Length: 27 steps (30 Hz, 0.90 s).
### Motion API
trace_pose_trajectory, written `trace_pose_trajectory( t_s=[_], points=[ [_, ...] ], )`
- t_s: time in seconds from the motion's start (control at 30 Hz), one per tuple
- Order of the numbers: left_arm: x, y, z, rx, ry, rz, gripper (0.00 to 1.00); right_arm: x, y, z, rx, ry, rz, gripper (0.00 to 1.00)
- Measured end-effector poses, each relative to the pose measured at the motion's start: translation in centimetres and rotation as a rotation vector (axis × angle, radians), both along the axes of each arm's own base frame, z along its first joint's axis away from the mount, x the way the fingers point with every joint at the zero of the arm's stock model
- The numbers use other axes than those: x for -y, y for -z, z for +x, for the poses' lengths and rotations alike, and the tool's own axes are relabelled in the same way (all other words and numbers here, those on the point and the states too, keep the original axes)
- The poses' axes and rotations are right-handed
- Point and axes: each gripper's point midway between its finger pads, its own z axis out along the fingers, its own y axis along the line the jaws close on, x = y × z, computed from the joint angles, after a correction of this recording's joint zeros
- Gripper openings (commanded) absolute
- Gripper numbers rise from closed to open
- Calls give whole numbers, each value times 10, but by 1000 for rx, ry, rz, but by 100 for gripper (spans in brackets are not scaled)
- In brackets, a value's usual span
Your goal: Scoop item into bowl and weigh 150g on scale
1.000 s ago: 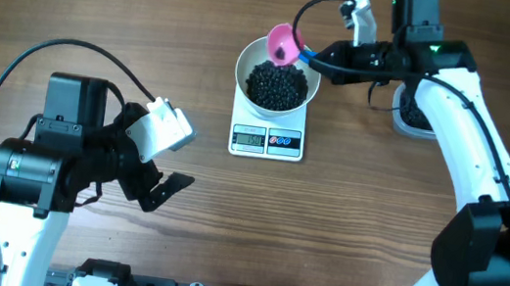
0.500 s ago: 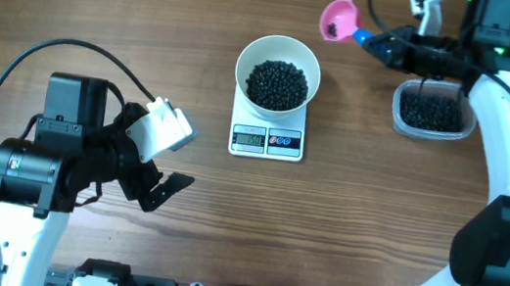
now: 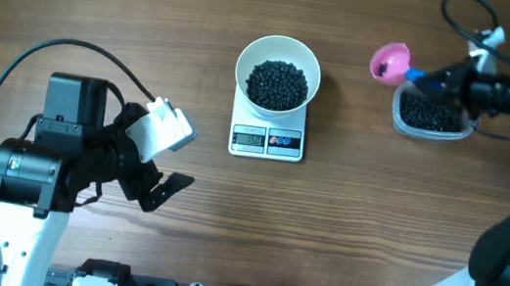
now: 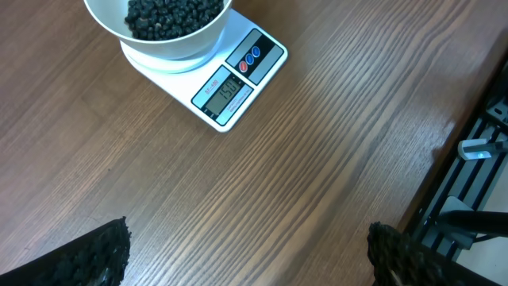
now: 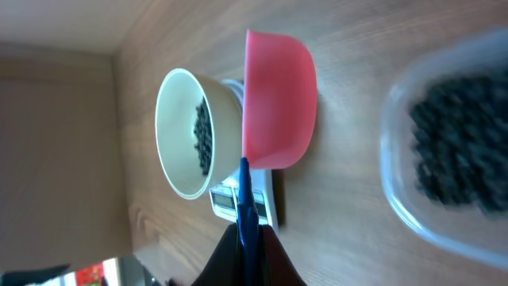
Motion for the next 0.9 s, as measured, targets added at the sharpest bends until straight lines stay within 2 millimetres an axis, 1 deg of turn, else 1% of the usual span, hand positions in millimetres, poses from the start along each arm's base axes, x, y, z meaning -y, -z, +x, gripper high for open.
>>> trace_pose_trajectory(
  t_s=[0.1, 0.17, 0.27, 0.4, 0.57, 0.7, 0.9],
  points=[
    [0, 0, 0, 0, 0, 0, 100, 14, -4, -11, -10, 18, -2, 4],
    [0, 0, 0, 0, 0, 0, 100, 27, -7, -19, -13, 43, -19, 4],
    [0, 0, 0, 0, 0, 0, 100, 49, -7, -28, -24, 86, -86, 4],
    [0, 0, 0, 0, 0, 0, 100, 75, 1, -36, -49, 124, -221, 4],
    [0, 0, 0, 1, 0, 0, 100, 90, 6, -28, -25, 140, -319, 4],
    [0, 0, 0, 0, 0, 0, 100, 100, 12, -31, -54, 151, -387, 4],
    [0, 0, 0, 0, 0, 0, 100, 121, 22, -39, -114, 174, -513, 4]
  ],
)
